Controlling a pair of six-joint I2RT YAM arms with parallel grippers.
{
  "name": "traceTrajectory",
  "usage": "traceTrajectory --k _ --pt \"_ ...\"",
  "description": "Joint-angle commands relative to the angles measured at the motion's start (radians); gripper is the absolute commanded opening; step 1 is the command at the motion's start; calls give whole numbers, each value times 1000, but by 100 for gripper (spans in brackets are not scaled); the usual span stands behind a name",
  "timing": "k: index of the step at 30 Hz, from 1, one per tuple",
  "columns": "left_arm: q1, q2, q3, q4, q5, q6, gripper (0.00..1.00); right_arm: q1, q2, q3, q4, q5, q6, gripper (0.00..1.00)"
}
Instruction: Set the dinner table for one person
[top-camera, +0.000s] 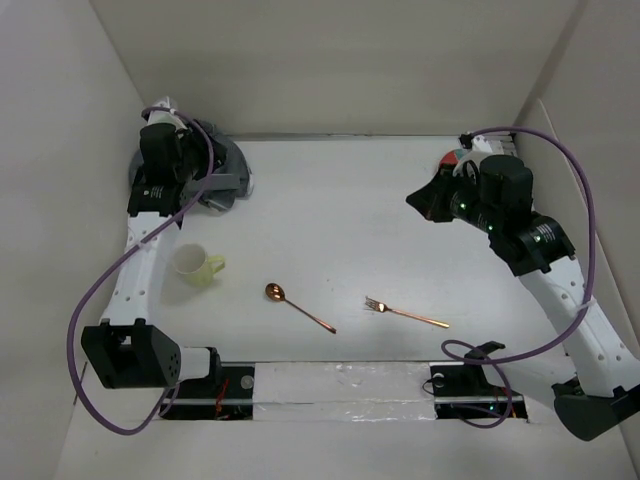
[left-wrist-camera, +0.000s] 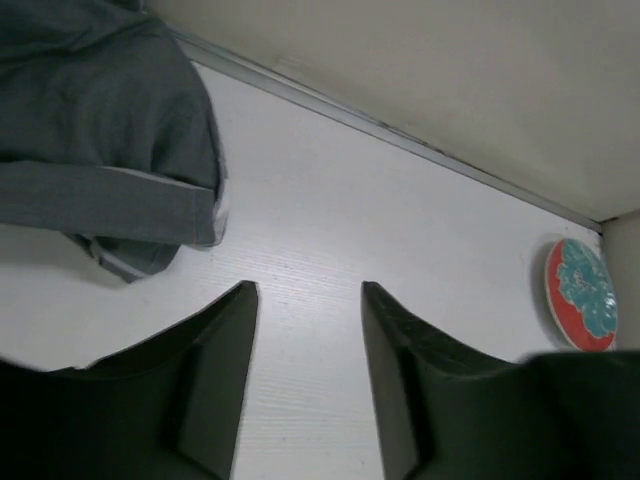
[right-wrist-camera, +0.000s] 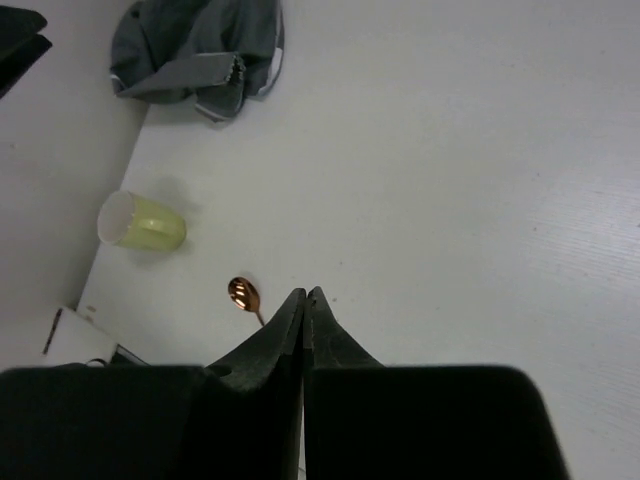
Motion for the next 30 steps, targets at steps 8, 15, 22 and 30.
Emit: traceTrajectory --k 8,15,22,30 --pt "199 105 14 -16 -20 -211 0 -41 3 -7 31 -99 -31 0" --pt "251 225 -22 28 -21 -323 54 -41 -10 -87 78 -188 -20 25" --pt "251 347 -14 56 -70 -393 63 -20 24 -90 71 -229 -30 54" --pt "251 437 -42 97 -122 -466 64 10 41 -88 57 -222 -34 55"
